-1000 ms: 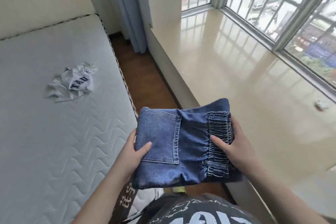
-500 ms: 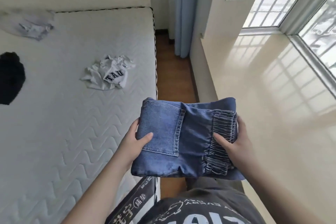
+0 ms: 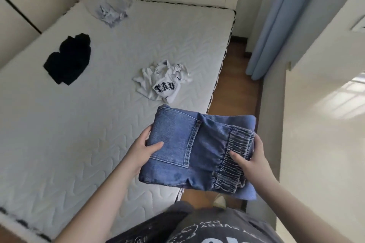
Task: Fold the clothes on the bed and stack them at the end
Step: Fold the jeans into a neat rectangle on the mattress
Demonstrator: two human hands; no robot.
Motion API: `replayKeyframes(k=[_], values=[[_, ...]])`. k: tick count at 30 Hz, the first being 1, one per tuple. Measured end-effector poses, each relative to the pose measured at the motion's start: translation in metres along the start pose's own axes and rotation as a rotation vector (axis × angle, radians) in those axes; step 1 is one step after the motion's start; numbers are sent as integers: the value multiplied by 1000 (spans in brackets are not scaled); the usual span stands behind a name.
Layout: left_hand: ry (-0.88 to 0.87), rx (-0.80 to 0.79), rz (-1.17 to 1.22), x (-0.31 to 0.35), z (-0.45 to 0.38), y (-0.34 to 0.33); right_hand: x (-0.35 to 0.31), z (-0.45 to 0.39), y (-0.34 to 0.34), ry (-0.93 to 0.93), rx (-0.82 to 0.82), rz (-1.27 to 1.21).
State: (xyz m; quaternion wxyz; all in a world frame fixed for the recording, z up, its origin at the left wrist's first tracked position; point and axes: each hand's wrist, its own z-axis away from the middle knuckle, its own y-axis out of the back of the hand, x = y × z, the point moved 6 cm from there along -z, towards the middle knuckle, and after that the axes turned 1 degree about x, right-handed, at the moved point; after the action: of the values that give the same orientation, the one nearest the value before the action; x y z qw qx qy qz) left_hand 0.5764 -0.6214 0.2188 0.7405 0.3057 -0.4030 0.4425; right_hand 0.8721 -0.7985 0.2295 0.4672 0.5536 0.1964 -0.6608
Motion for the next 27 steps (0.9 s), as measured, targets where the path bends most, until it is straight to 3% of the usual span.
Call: replayKeyframes(k=[9,18,23,27], values=[[47,137,-150,-5,-81,90,6,-102,-118,-189,-170,17],[177,213,-466,-26,-173,169,49,-165,-226,-616,-267,-128],[170,165,-746,-43,-209,191,88,-174,-266,-733,-297,-89],[187,143,-838,-58,-225,199,116,-182,-286,-896,-382,-35]])
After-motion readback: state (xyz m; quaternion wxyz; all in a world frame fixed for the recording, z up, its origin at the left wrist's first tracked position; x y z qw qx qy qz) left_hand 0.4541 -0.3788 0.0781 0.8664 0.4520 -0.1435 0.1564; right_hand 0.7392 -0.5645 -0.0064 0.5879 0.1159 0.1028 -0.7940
